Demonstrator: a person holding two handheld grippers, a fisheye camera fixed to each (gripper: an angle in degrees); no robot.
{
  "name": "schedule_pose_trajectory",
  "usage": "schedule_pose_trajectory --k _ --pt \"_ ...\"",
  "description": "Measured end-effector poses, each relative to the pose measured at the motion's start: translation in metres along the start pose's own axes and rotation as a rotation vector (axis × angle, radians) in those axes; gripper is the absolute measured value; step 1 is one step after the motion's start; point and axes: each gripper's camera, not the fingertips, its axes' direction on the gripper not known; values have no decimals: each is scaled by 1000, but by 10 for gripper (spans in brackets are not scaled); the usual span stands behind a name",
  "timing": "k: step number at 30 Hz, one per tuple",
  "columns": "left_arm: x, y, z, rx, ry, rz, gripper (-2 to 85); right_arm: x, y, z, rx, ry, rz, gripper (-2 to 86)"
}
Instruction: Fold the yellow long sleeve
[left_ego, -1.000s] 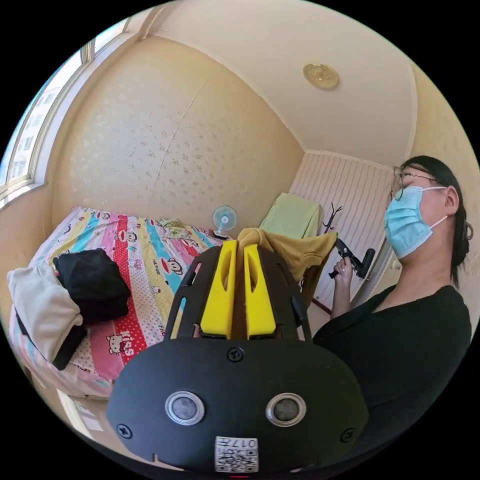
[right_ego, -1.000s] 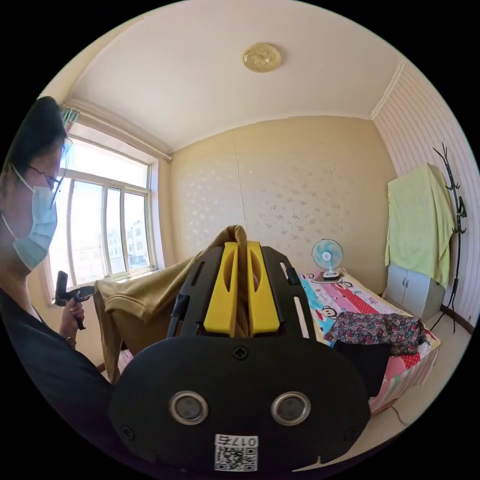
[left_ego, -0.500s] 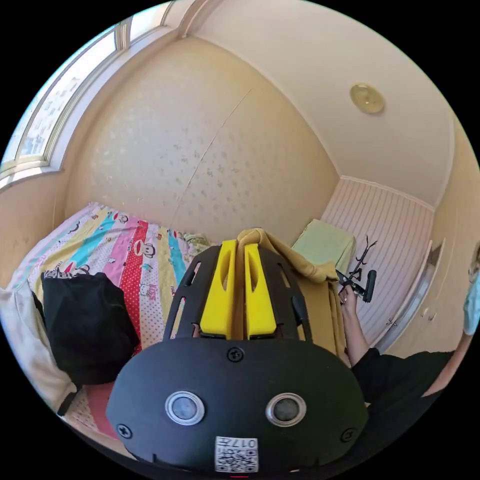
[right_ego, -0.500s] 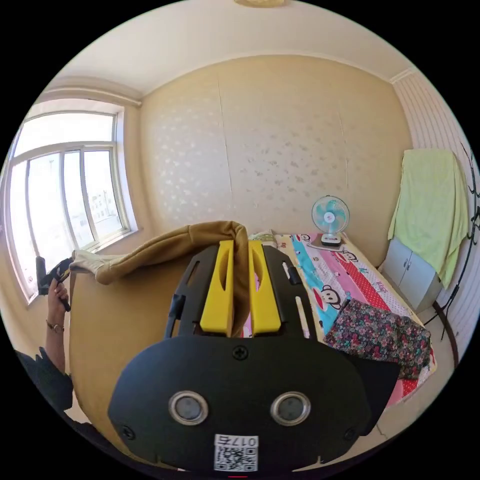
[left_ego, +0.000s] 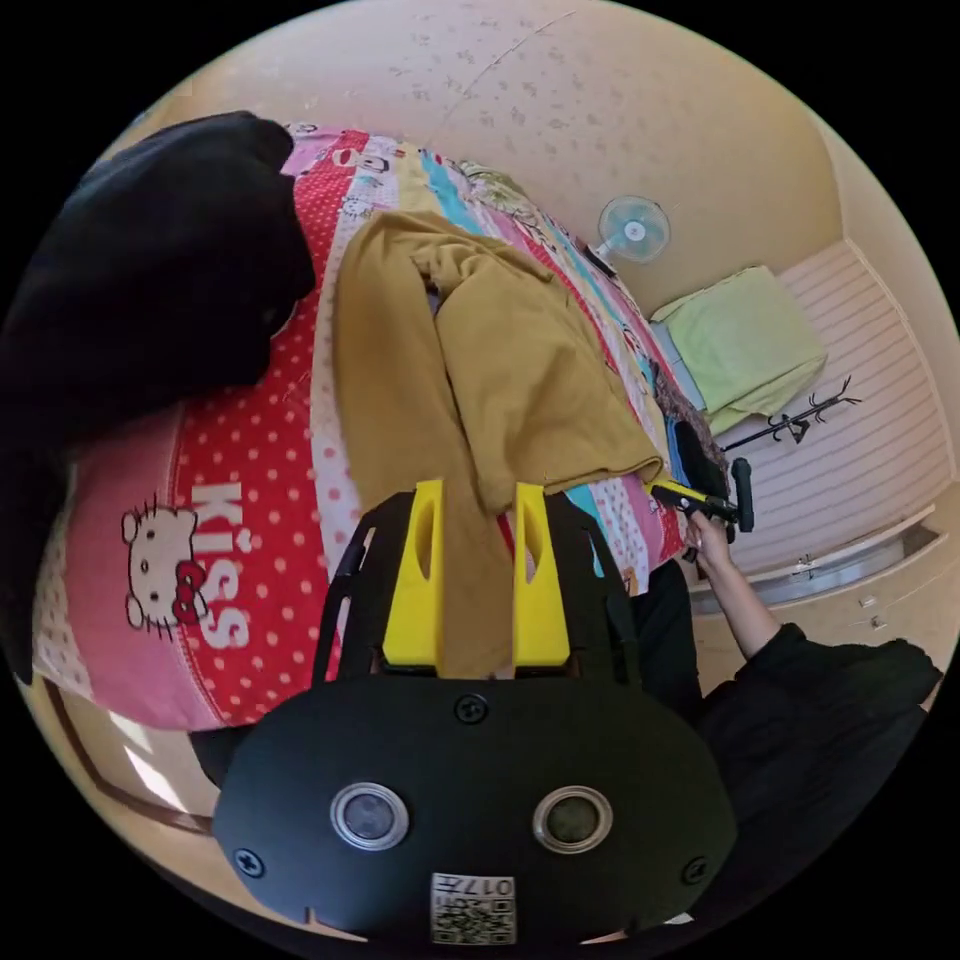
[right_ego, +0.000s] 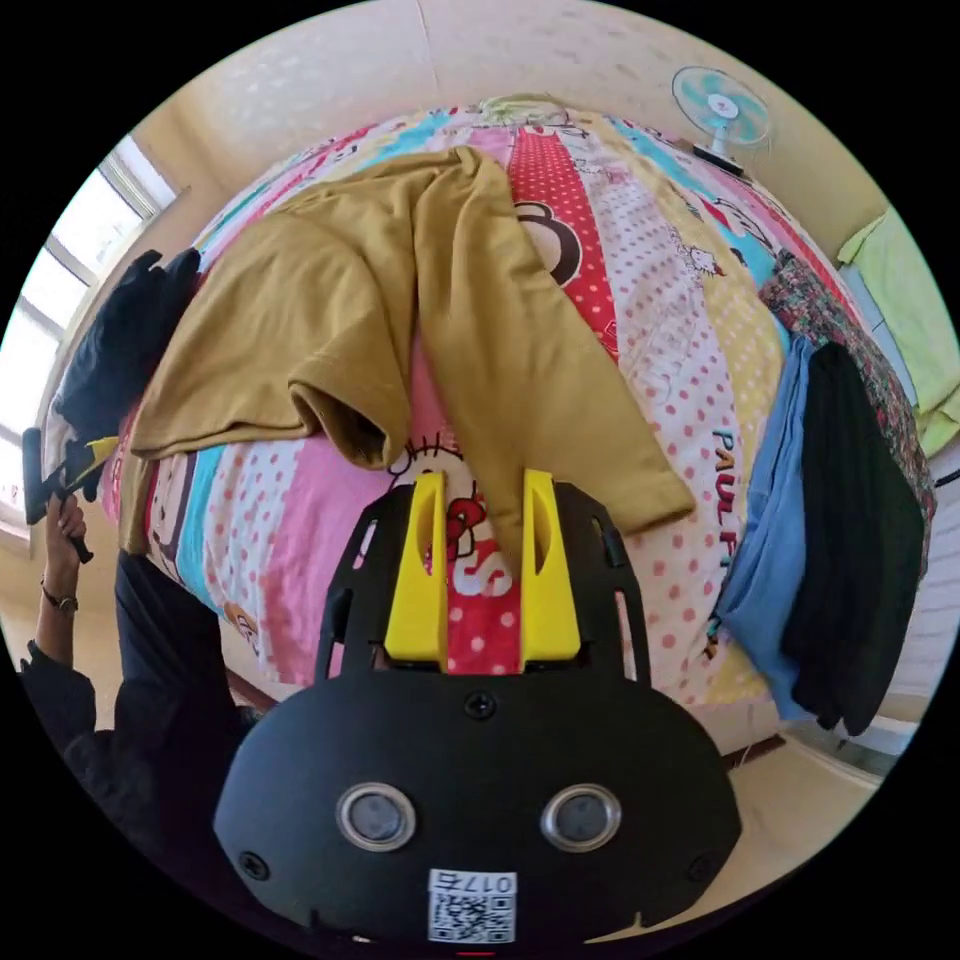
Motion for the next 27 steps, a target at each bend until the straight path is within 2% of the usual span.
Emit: schedule_pose_trajectory --k 1,2,6,9,11,12,15,17,19,21,23,25,27 --pt "-2 18 -1 42 -28 -38 109 1 25 -3 154 -5 -1 89" --pt "-3 31 -4 81 -57 -79 113 2 38 -4 185 15 25 78" --pt "-6 40 -10 150 -122 -147 123 -1 34 5 160 98 58 53" --pt "-19 19 18 27 -71 -182 71 9 2 18 37 95 69 41" --pt "-29 -8 6 -90 -42 -151 36 18 -31 16 -138 100 -50 38" --pt "-32 -15 -1 -125 -27 -128 35 24 -38 12 -152 124 -64 38" --pt "-56 -38 -72 -162 -215 -73 33 72 -56 -34 -8 261 -15 40" --pt "-81 -44 -146 -53 -361 -152 39 119 -61 -70 76 301 122 46" --pt "-94 -39 -189 61 -375 -235 48 141 -54 -92 156 353 231 60" --pt "-95 -30 -214 176 -333 -263 70 147 -43 -103 239 341 277 79" --pt "-82 -24 -210 270 -227 -247 97 141 -33 -91 305 179 254 92" --pt "-71 -34 -183 275 -63 -192 101 130 -36 -64 296 -13 187 97" --pt "-64 -56 -145 205 112 -148 108 119 -49 -25 223 -188 155 104"
